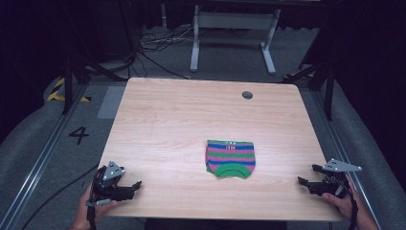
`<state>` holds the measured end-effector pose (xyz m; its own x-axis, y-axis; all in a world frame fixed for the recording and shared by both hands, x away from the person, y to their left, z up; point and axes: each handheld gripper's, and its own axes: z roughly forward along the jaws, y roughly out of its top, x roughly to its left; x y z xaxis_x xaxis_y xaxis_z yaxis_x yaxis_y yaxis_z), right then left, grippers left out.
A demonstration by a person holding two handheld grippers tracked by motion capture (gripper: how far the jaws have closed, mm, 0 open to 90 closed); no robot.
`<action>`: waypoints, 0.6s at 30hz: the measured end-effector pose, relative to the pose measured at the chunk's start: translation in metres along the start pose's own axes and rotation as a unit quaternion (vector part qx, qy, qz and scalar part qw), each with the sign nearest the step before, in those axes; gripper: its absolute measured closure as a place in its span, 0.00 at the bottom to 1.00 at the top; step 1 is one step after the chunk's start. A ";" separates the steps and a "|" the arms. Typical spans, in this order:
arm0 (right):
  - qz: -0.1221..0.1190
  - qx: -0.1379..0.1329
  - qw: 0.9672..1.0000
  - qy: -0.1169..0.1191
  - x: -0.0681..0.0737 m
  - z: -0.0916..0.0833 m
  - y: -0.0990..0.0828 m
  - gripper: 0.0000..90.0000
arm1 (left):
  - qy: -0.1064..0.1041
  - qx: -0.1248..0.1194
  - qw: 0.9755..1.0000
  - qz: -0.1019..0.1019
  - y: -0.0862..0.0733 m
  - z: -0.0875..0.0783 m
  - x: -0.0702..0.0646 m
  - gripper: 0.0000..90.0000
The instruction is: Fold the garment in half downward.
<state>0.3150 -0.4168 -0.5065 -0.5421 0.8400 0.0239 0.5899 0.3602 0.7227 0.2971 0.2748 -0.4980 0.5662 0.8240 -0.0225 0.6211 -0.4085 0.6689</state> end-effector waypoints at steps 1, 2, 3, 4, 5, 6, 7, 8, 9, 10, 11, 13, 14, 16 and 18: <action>0.000 0.000 1.000 0.000 0.000 0.000 0.000 0.17 | 0.000 0.000 1.000 0.000 0.000 0.000 0.000 0.15; 0.000 0.000 1.000 0.001 0.000 0.000 0.000 0.17 | 0.001 0.001 1.000 0.000 0.000 0.000 0.000 0.15; -0.001 0.000 1.000 0.001 0.000 0.000 0.000 0.17 | 0.001 0.001 1.000 0.000 0.000 0.000 0.000 0.15; -0.001 0.000 1.000 0.001 0.000 0.000 0.000 0.17 | 0.001 0.001 1.000 -0.001 0.000 0.000 0.000 0.15; -0.001 0.000 1.000 0.001 0.000 0.000 0.000 0.17 | 0.002 0.001 1.000 -0.002 0.000 0.000 0.000 0.15; -0.001 0.000 1.000 0.001 0.000 0.000 0.000 0.17 | 0.002 0.000 1.000 -0.005 0.000 0.001 0.000 0.15; -0.001 0.000 1.000 0.001 0.000 0.000 0.000 0.17 | 0.003 -0.001 1.000 -0.006 0.000 0.001 0.000 0.15; -0.002 0.000 1.000 0.001 0.000 0.000 0.000 0.17 | 0.004 -0.001 1.000 -0.007 0.001 0.001 0.000 0.14; -0.002 0.000 1.000 0.002 -0.001 0.000 0.000 0.17 | 0.006 -0.001 1.000 -0.007 0.001 0.001 0.000 0.14; -0.003 0.001 1.000 0.003 -0.001 0.000 0.000 0.16 | 0.007 0.001 1.000 -0.008 0.001 0.001 0.000 0.13; -0.004 0.001 1.000 0.003 -0.001 0.000 0.000 0.16 | 0.008 0.002 1.000 -0.010 0.001 0.001 0.000 0.13; -0.004 0.001 1.000 0.003 -0.001 0.000 0.001 0.16 | 0.010 0.004 1.000 -0.012 0.001 0.002 0.000 0.12; -0.004 0.001 1.000 0.003 -0.001 0.000 0.001 0.16 | 0.011 0.004 1.000 -0.013 0.002 0.002 0.000 0.11; -0.004 0.001 1.000 0.004 -0.001 0.000 0.001 0.16 | 0.014 0.005 1.000 -0.016 0.002 0.003 0.000 0.10; -0.004 0.001 1.000 0.004 -0.001 0.000 0.001 0.16 | 0.017 0.007 1.000 -0.019 0.003 0.003 0.000 0.08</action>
<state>0.3163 -0.4175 -0.5064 -0.5510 0.8342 0.0232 0.5869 0.3676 0.7214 0.3007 0.2726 -0.4988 0.5224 0.8524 -0.0220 0.6501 -0.3815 0.6572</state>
